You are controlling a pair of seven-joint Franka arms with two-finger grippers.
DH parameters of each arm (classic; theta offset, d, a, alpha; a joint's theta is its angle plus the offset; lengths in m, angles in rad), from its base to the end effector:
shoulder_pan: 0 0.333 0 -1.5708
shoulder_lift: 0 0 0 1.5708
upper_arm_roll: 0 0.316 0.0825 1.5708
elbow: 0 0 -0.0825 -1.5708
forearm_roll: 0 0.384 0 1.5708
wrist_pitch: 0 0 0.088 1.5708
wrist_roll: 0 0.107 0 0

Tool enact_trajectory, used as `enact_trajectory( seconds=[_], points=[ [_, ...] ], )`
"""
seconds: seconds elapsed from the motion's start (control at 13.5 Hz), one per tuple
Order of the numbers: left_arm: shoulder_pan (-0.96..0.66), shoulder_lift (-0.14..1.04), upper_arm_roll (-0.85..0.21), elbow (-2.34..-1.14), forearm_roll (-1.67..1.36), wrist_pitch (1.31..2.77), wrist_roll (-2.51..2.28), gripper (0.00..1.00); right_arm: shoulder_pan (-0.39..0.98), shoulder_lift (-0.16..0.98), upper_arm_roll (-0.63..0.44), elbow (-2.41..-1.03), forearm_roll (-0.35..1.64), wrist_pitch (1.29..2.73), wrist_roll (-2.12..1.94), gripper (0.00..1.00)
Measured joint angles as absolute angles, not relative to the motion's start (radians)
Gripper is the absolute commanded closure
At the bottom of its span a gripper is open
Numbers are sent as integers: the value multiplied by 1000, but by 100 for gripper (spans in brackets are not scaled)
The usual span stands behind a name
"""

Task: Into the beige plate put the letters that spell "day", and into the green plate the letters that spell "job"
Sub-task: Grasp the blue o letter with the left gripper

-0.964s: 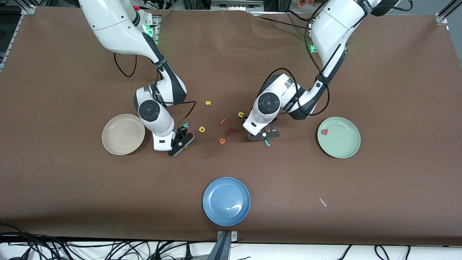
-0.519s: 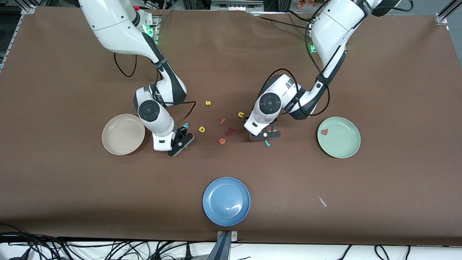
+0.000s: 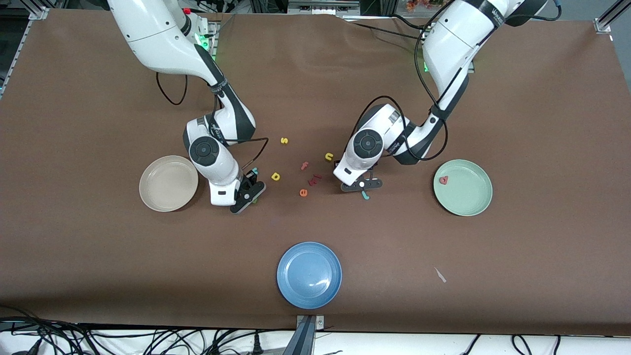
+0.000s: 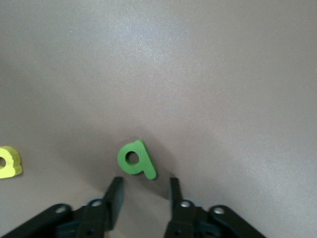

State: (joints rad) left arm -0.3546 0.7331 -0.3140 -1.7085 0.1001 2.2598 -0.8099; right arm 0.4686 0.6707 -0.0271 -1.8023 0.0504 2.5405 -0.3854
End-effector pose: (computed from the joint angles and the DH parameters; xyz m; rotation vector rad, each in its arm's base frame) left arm 0.5260 -0.3914 0.1703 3.1112 0.2067 -0.3146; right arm 0.5954 0.2821 0.1784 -2.8824 -1.2063 -0.1056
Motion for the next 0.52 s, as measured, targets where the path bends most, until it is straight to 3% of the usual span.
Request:
enact_trajectory(
  seconds=[0.07, 0.15, 0.3, 0.52],
  points=[
    [-355, 732, -315, -1708, 100, 2264, -810, 96, 468, 671, -27, -1799, 51, 2532, -385, 25],
    [-355, 732, -317, -1708, 100, 2265, -811, 96, 468, 671, -27, -1786, 57, 2510, -383, 20],
    [-354, 731, -316, -1708, 100, 2265, -811, 96, 462, 670, -28, -1745, 109, 2444, -369, 1],
    [-341, 721, -313, -1699, 101, 2248, -810, 96, 459, 669, -28, -1711, 166, 2402, -284, 1]
  ],
)
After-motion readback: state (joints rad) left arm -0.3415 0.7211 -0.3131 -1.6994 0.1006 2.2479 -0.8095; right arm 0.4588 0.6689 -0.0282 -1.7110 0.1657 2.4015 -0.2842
